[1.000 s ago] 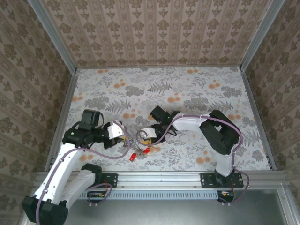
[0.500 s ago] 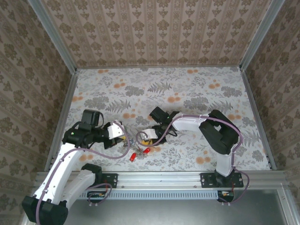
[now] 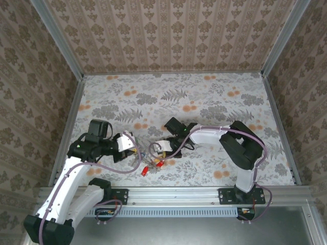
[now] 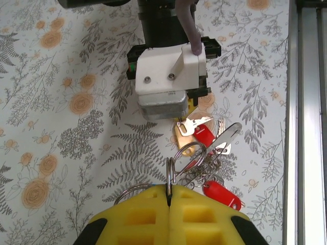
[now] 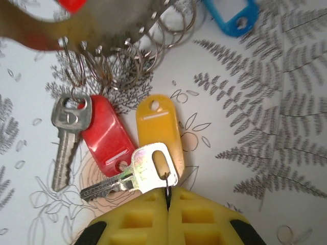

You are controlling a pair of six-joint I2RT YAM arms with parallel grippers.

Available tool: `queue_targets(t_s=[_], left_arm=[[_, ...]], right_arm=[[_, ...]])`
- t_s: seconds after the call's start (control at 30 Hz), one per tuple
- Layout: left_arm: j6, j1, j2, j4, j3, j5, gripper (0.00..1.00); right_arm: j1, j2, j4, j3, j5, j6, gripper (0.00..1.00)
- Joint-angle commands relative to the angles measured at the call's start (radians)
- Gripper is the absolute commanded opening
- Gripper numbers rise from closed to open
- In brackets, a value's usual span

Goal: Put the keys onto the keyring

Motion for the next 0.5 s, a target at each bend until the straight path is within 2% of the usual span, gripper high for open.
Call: queue_targets(t_s=[0.0, 0.17, 0.4, 0.47], left_arm=[[-0.064, 0.003, -0.010, 0.071, 0.021, 0.103, 0.00], [-0.128, -0.017, 0.017, 0.167, 0.037, 0.163, 0.00], [-0.171, -0.140, 0.102, 0.229, 0.109, 0.100, 0.00], [-0.184, -0.189, 0.145, 0.237, 0.138, 0.081, 0.00]], right_arm=[[0.001, -0.133, 0.073, -0.012, -0.038, 0.118, 0.00], [-0.016, -0.275, 0.148, -0.061, -0.022, 0.253, 0.00], [-0.014, -0.486, 0.279, -0.152, 0.049, 0.461, 0.00], [-0.006, -0.531, 0.275, -0.167, 0.068, 0.476, 0.00]])
